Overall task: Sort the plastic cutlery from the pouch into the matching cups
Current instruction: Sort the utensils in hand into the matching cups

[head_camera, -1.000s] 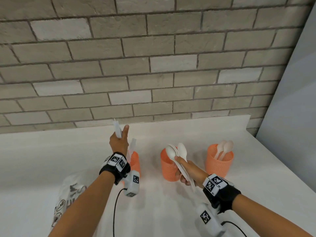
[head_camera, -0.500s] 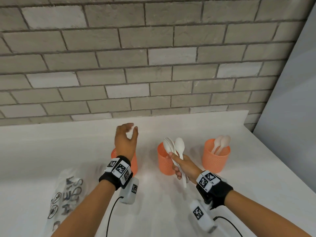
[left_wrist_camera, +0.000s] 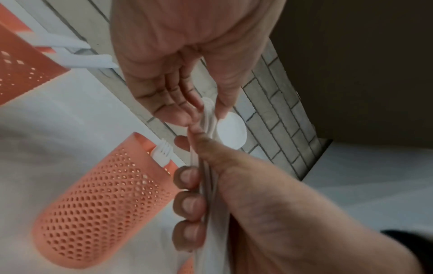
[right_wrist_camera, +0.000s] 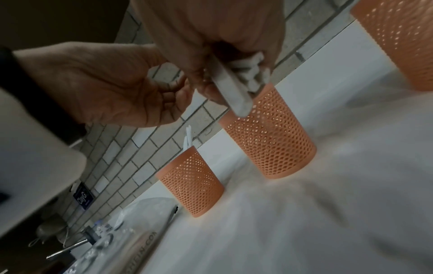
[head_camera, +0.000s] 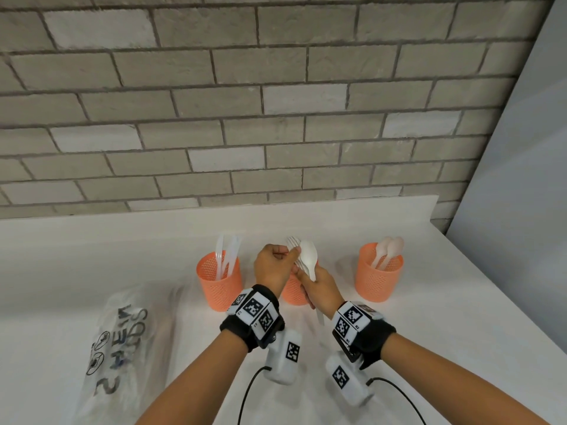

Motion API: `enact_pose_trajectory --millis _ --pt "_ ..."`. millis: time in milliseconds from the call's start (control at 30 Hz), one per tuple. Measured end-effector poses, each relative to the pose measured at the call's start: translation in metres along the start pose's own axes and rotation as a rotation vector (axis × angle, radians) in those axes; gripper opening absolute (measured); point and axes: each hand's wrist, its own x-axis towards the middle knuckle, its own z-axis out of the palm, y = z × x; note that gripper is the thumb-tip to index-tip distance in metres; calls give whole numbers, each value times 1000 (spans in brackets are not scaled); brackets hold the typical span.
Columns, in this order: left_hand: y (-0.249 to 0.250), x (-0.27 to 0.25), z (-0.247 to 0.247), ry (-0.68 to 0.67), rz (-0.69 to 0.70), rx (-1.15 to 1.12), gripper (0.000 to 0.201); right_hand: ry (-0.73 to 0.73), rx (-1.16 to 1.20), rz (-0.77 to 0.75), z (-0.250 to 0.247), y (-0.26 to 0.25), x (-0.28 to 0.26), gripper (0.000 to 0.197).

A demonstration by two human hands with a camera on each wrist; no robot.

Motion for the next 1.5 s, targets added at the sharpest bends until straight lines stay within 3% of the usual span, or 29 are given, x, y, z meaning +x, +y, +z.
enact_pose_trajectory --millis 133,233,300,500,667,800,867,933,1067,1133,1200,1300,1500 --pt "2 -2 1 -102 -107 -134 13 -23 -14 -16 -4 1 -4 29" --pt "1 -4 1 -157 -129 -210 11 -43 121 6 -6 -3 -7 23" --pt "3 -6 0 -176 -145 -291 11 -40 182 37 -9 -9 -11 30" --pt "3 -1 -7 -169 -273 -546 25 -56 255 35 -12 -11 -11 31" --pt "11 7 -17 -62 -289 -733 18 -60 259 157 -13 -11 -10 30" --pt "2 14 -27 -26 -330 -660 28 -98 296 187 -18 -9 -11 31" --pt "-3 11 -27 -99 -297 -517 36 -147 351 211 -20 -12 -12 35" --pt "-6 4 -25 -202 -231 -371 29 -202 375 230 -21 -18 -15 35" --pt "-5 -9 -16 -398 -129 -289 25 -370 319 260 -22 -29 -20 22" --pt "-1 -11 -18 -433 -107 -249 24 -456 309 292 -16 -35 -20 27" --pt "1 -11 -15 -422 -134 -283 21 -536 294 342 -16 -36 -20 35" --pt "1 -11 -10 -331 -141 -283 22 -584 258 378 -18 -36 -19 31" --pt "4 -9 -1 -31 -61 -247 20 -243 50 153 -11 -28 -18 18"
